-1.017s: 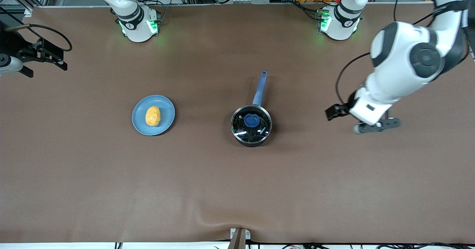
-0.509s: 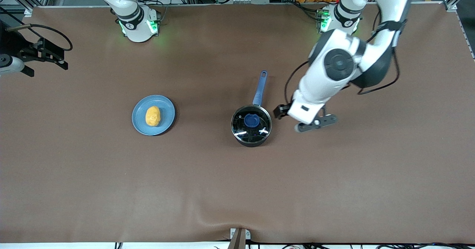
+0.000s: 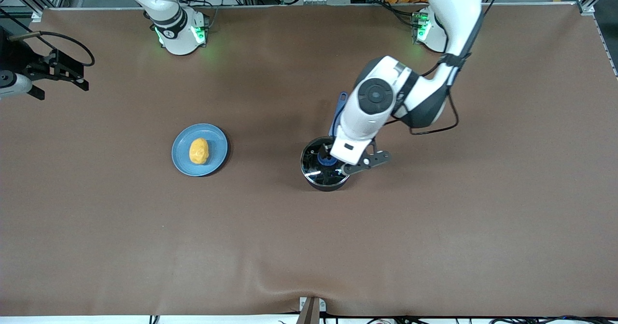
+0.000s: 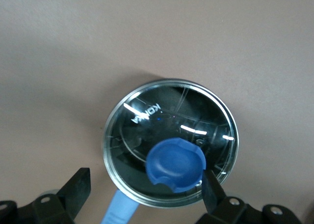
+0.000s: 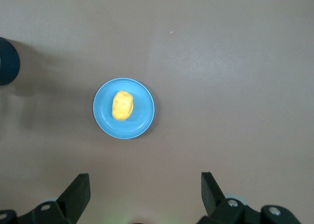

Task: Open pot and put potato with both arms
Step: 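Lower the left gripper and grasp the blue knob of the lid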

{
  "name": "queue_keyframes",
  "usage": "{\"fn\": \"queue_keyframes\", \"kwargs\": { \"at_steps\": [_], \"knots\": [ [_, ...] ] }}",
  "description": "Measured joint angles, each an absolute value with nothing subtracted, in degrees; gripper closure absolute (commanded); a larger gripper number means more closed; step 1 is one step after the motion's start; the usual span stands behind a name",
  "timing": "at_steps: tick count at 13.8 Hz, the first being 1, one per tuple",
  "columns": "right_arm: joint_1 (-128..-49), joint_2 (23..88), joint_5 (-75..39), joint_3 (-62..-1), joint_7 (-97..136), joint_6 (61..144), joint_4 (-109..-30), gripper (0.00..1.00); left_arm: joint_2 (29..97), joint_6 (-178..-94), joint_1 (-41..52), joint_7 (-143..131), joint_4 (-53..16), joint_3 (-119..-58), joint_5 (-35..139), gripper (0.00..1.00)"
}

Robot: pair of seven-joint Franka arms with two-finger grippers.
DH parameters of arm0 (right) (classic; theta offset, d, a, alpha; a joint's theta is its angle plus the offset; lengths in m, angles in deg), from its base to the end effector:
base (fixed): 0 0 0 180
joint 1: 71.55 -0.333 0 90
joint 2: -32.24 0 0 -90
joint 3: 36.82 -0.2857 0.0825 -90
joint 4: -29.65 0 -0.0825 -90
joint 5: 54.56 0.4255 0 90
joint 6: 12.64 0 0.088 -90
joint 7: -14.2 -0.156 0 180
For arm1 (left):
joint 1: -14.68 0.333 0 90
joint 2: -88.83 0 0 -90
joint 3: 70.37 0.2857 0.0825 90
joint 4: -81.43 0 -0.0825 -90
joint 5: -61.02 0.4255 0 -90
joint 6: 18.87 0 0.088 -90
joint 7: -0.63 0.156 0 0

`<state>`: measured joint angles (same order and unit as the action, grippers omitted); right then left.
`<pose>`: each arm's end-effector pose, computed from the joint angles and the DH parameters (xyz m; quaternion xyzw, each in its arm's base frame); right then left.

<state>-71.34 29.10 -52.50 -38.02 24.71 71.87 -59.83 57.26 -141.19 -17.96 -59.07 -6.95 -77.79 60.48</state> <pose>0.5689 0.0160 0.5736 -0.9945 -0.1016 0.0145 0.0186 0.5589 -0.4610 0.2430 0.9822 0.1829 -0.0141 0.0417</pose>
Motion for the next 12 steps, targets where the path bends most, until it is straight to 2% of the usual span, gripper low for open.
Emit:
{"fn": "queue_keyframes", "kwargs": {
  "at_steps": [12],
  "knots": [
    [-71.3,29.1,-52.5,-38.0,24.7,71.8,-59.8,0.0,52.9,-144.5,-20.4,-60.9,-5.8,-77.6,61.6,0.0]
  ]
}}
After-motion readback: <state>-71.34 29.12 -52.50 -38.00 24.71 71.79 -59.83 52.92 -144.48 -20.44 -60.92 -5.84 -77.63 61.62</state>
